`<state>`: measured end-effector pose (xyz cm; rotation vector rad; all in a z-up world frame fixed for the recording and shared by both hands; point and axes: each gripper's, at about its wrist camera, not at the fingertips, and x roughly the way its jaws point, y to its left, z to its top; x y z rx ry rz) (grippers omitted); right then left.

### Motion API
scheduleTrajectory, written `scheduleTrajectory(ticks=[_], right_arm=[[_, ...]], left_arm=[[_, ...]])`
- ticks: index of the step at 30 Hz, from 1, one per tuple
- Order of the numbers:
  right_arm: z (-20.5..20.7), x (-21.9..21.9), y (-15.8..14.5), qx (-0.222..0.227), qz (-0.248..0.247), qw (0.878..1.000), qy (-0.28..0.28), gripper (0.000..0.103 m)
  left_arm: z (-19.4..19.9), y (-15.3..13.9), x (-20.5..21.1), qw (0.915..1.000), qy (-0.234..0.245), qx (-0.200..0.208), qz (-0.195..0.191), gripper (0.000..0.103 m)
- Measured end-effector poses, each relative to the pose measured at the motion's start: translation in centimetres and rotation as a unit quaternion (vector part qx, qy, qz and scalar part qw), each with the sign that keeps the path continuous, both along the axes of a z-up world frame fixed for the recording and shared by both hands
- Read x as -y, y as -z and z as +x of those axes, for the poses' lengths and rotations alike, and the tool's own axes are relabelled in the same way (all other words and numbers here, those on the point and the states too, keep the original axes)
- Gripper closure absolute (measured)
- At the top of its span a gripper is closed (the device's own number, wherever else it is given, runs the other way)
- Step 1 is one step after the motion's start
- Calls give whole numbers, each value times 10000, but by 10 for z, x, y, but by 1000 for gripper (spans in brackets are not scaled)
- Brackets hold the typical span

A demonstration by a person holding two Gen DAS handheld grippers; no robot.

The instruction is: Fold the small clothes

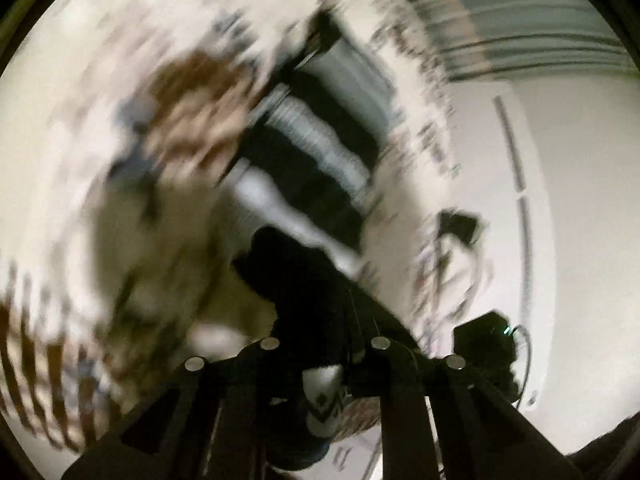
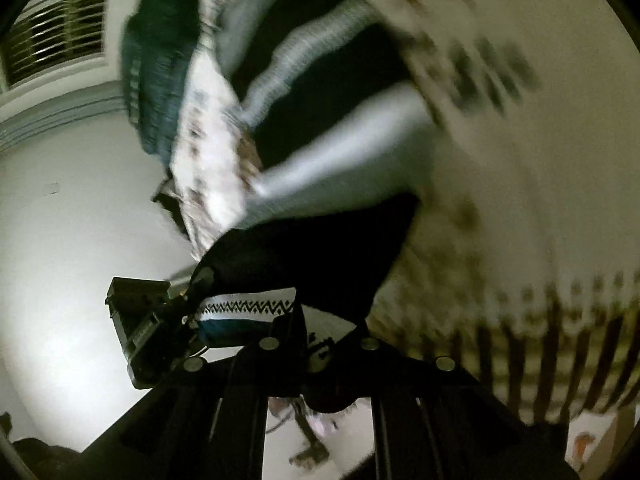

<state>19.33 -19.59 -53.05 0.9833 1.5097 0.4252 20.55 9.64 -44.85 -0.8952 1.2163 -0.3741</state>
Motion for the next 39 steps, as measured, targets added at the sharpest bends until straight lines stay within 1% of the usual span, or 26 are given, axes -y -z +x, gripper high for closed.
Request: scheduleTrajectory(ticks=[3,4,5,7,11,14,15,16,17,18,19,20,21,22,23,24,26,27,29,30,32,34,36,37,38,39], right_arm=[[57,6,-38,514,52,9985,203,94],[77,15,-47,655,52,9975,273,94],[97,11,-56,785,24,9963,357,94],[143,27,-69,1018,20,9934,530,94],[238,41,-78,1347,-200,9881,713,94],[299,52,-73,1384,-321,9863,842,94],[320,52,-68,1379,-364,9858,891,94],[344,53,-63,1351,-435,9852,959,94],[363,51,-58,1326,-463,9852,977,94],[381,51,-54,1272,-459,9860,973,93],[400,50,-45,1152,-431,9875,989,90],[414,49,-37,1052,-393,9884,1023,88],[429,50,-30,924,-358,9896,1044,77],[436,49,-26,899,-345,9897,1063,68],[439,50,-24,944,-385,9888,1093,54],[441,52,-28,1048,-494,9872,1095,48],[434,53,-33,1201,-559,9860,1011,48],[430,54,-35,1238,-704,9855,919,48],[422,52,-32,1269,-956,9847,721,48],[417,50,-30,1265,-1165,9833,594,48],[412,48,-24,1251,-1513,9798,382,48],[412,46,-14,1182,-1828,9758,209,48],[418,47,0,1107,-2000,9734,169,48],[420,47,4,1068,-2052,9728,154,48],[424,47,10,1036,-2087,9724,150,48],[429,48,15,996,-2099,9725,150,48]], left_arm=[[56,-25,1,9989,-70,422,-175,93],[77,-30,3,9984,-91,528,-189,92],[102,-34,4,9978,-120,625,-164,92],[144,-36,4,9968,-161,758,-199,92],[231,-26,3,9953,-293,849,-362,92],[298,-10,-3,9956,-322,804,-351,92],[315,-5,-5,9960,-301,767,-351,90],[333,2,-6,9965,-300,686,-363,88],[353,11,-8,9971,-345,587,-351,77],[365,15,-10,9969,-370,571,-390,60],[375,21,-12,9966,-423,551,-439,52],[382,27,-14,9965,-485,486,-486,42],[388,35,-17,9959,-562,393,-593,39],[389,39,-20,9952,-614,332,-678,39],[389,44,-23,9943,-670,308,-773,39],[388,46,-26,9934,-717,314,-835,37],[381,50,-37,9902,-888,343,-1024,33],[379,51,-43,9887,-972,359,-1083,31],[374,51,-53,9886,-1055,409,-989,29],[373,51,-56,9898,-1045,430,-867,29],[374,50,-54,9948,-813,488,-380,29],[382,51,-44,9977,-436,481,188,29],[395,59,-28,9965,-15,442,706,29],[401,67,-22,9951,131,378,899,29],[407,75,-16,9938,251,291,1041,29],[412,81,-12,9931,348,255,1086,31]])
